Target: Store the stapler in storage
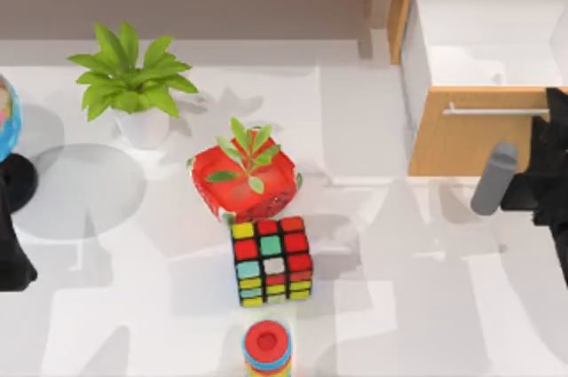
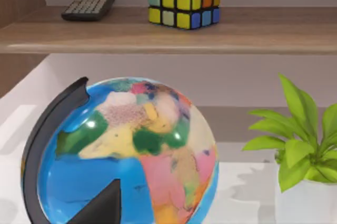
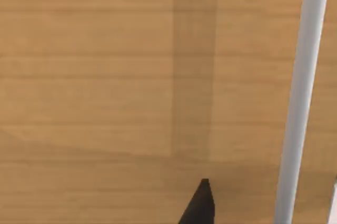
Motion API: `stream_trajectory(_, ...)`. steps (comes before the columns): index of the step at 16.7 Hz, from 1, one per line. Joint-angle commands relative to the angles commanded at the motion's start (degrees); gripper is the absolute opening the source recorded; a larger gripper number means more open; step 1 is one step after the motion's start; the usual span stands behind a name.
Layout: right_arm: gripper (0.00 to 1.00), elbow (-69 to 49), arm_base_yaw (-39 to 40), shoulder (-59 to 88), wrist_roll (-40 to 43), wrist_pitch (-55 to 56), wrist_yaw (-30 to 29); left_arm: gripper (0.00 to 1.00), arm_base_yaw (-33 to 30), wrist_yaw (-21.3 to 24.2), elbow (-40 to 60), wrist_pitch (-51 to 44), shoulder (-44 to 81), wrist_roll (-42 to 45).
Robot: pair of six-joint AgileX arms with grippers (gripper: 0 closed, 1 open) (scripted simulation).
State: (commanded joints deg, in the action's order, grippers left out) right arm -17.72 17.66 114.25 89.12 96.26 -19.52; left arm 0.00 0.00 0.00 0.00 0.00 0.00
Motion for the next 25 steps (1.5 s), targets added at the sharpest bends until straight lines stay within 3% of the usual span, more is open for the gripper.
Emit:
stream_trajectory(4,0.02,0.0,0.0,0.0,0.0,0.0,0.0,1.00,0.0,0.0,0.0,0.0,0.0,0.0)
stream_trajectory(5,0.00,0.0,0.0,0.0,0.0,0.0,0.0,1.00,0.0,0.0,0.0,0.0,0.0,0.0)
stream_trajectory(15,0.00,-0.8,-0.2,0.4,-0.2,-0.7,0.2,1.00,0.0,0.0,0.0,0.0,0.0,0.0)
stream_trajectory(25,0.00,-14.2,-3.9,4.5,-0.1,-9.9,3.9,1.00,0.0,0.0,0.0,0.0,0.0,0.0)
